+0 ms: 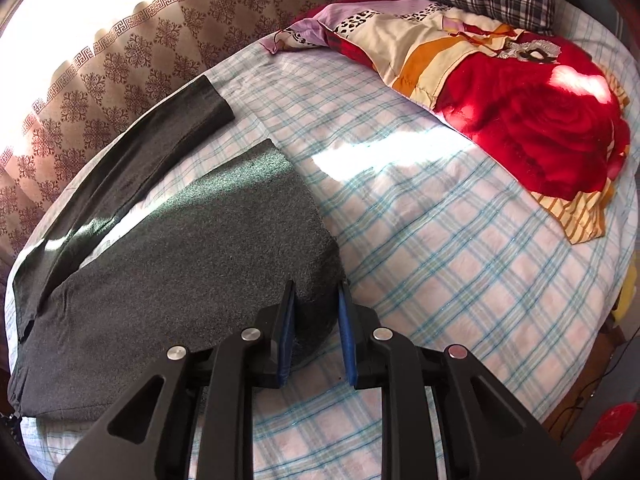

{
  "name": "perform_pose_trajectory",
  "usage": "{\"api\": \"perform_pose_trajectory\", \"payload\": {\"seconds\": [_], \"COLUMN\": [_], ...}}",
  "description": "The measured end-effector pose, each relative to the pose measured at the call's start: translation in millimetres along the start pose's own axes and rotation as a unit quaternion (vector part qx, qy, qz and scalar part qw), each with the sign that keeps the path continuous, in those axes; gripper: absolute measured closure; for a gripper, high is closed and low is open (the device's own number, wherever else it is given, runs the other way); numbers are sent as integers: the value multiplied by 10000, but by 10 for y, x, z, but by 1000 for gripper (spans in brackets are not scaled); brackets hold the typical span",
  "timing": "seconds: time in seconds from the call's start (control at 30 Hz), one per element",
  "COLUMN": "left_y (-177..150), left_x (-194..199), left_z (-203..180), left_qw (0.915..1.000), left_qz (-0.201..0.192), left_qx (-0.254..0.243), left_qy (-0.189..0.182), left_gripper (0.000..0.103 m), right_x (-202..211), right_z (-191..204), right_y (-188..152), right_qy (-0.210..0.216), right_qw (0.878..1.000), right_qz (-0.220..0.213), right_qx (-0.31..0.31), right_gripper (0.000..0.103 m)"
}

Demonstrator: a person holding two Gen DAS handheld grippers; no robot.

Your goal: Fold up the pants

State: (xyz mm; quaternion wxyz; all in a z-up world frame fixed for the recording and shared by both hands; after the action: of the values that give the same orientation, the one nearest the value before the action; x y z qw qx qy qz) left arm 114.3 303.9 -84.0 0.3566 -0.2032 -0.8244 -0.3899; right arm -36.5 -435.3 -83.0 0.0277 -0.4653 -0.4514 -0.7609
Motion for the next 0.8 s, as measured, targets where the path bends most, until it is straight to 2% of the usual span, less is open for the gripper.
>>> {"api": "perform_pose_trajectory", "payload": {"seconds": [0.07,0.2,0.27,0.3,0.33,0.37,0.43,0.53,0.67,0.7,0.73,0.77,0.8], "left_y": [-19,-127,-179,-195,-208,-212,-213,-216,-204,-212,-221,-219,-207], "left_x": [34,-53,-112,-139,-163,-183,-266,-473,-809,-885,-934,-943,-929], "left_z": [67,252,289,288,286,272,217,109,6,-17,-28,-23,-12], "left_qw": [9999,9982,9965,9954,9943,9935,9918,9887,9893,9907,9918,9921,9910], "left_qz": [62,518,581,593,578,521,544,690,779,803,819,794,775], "left_qx": [-101,266,529,637,753,847,950,1089,1084,1025,961,974,1088], "left_qy": [-42,-148,-292,-390,-482,-557,-661,-761,-595,-407,-183,-44,-52], "left_gripper": [103,102,82,57,44,34,33,32,35,56,66,81,90], "right_x": [-51,-138,-154,-156,-155,-155,-165,-196,-209,-212,-216,-218,-219], "right_z": [-16,-29,-37,-38,-42,-47,-51,-52,-56,-55,-49,-45,-42], "right_y": [-54,-163,-180,-181,-181,-181,-189,-207,-216,-217,-219,-219,-211], "right_qy": [-21,-124,-130,-127,-135,-141,-157,-195,-196,-203,-217,-239,-271], "right_qw": [9999,9997,9996,9996,9996,9996,9995,9994,9994,9993,9993,9992,9991], "right_qz": [108,189,211,221,227,231,240,263,266,269,267,255,232], "right_qx": [-10,114,100,102,96,89,91,111,128,135,157,197,230], "right_gripper": [84,83,83,82,81,79,79,78,78,78,78,78,78]}}
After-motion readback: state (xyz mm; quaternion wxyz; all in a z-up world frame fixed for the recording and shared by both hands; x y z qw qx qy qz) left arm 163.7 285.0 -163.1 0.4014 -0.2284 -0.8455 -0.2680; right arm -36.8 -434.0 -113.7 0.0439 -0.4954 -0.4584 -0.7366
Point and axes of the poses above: each gripper's, at about its wrist camera, not at the fingertips, and x roughly against the way its jaws point, z to its left, y to its top, the point moved 4 cm from there along -x, roughly the way its jaws point, and after that the axes turned 9 degrees about -z, right-handed, at the moved point
